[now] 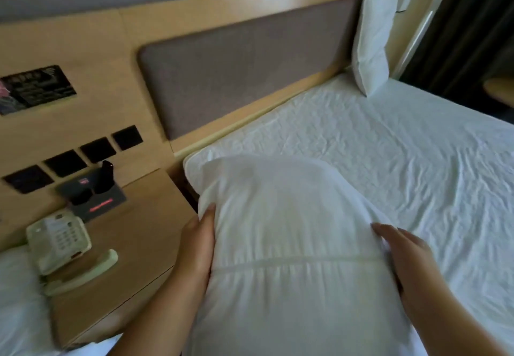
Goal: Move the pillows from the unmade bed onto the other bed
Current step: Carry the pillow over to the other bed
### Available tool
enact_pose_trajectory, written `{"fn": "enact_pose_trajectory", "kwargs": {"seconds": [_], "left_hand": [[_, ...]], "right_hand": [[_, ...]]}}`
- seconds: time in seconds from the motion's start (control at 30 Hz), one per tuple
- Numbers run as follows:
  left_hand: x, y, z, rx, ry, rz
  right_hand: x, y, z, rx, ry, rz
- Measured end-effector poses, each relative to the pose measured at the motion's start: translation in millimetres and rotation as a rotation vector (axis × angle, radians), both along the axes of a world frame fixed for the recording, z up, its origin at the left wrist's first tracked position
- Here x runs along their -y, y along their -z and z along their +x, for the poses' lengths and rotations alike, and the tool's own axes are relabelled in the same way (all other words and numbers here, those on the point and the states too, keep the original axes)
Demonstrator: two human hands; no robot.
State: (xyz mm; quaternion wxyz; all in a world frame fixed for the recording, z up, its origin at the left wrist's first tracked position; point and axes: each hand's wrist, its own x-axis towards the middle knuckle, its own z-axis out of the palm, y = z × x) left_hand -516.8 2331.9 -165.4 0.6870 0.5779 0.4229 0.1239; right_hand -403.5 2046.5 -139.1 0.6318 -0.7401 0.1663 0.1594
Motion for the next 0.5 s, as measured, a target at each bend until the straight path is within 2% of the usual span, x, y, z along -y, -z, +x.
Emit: {"fn": "enact_pose_trajectory", "kwargs": {"seconds": [0.27, 0.5], "left_hand": [[-15.3, 14.9, 46.7, -0.076, 0.03, -0.008], [-35.3, -33.1, 93.5, -0.034, -0.04, 0.084]], "right_hand": [[-10.3, 17.1, 17.8, -0.081, 0.111, -0.062], [-42.6, -8.5, 77.7, -0.077, 0.116, 0.069]]}}
